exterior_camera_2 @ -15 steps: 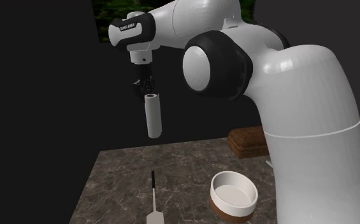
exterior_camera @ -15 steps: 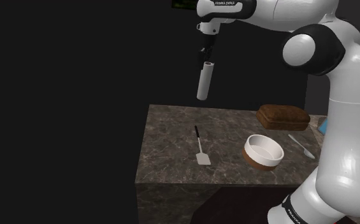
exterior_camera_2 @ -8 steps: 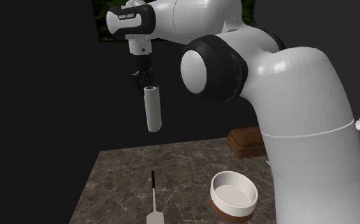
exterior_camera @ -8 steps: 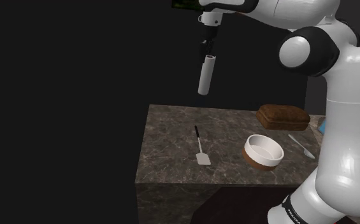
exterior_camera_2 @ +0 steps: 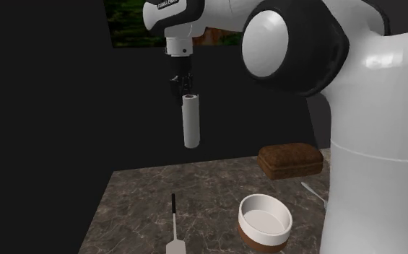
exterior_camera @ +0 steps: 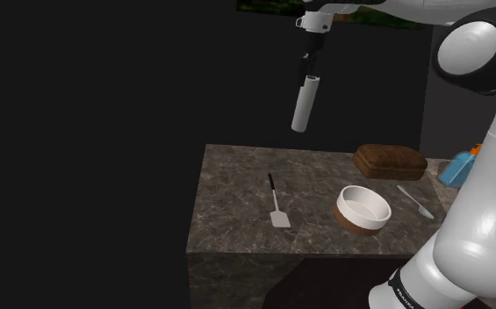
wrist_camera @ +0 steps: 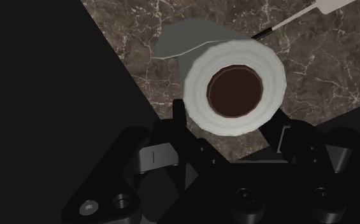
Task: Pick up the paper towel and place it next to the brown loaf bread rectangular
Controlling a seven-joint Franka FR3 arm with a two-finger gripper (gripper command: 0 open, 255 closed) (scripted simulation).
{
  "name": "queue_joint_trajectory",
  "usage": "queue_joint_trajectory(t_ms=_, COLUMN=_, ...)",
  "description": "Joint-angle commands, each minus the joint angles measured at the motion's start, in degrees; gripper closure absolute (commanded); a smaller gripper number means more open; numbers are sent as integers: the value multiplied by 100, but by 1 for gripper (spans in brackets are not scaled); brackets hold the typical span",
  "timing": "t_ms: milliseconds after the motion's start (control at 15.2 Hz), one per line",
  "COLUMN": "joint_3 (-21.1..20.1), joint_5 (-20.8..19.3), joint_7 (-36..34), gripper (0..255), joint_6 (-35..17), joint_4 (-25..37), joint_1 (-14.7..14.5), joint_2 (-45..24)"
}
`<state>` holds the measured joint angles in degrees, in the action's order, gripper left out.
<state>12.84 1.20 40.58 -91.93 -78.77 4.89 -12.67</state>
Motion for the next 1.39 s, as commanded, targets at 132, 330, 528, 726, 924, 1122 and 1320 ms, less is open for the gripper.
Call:
queue_joint_trajectory(t_ms=132, joint_3=139, joint_5=-119, joint_7=308, gripper=255, joint_6=-123, joint_4=-745, joint_1=146, joint_2=641)
queue_joint_trajectory(t_ms=330, joint_3=254, joint_5=-227, joint_7=539, gripper=255, joint_6=-163, joint_4=-1233, joint_1=260, joint_2=1109)
queue_joint_trajectory(t_ms=528, joint_3=379, joint_5=-341, joint_7=784, gripper=255, joint_6=-163, joint_4=-1634, joint_1=385, joint_2=1532)
queue_joint_trajectory(t_ms=726, joint_3=516, joint_5=-460, joint_7=1043, gripper=255, joint_6=-132, joint_4=-1958, joint_1=520, joint_2=1914)
queue_joint_trajectory(t_ms=924, joint_3=667, joint_5=-584, joint_7=1320, gripper=255, joint_6=-75, joint_4=-2212, joint_1=661, joint_2=2255)
queue_joint_trajectory(t_ms=1122, joint_3=834, joint_5=-711, joint_7=1613, gripper=255, joint_6=1, joint_4=-2399, joint_1=805, joint_2=2555)
queue_joint_trajectory(t_ms=1320, joint_3=1015, joint_5=-839, joint_7=1926, gripper=255, joint_6=92, joint_4=-2523, joint_1=952, joint_2=2810)
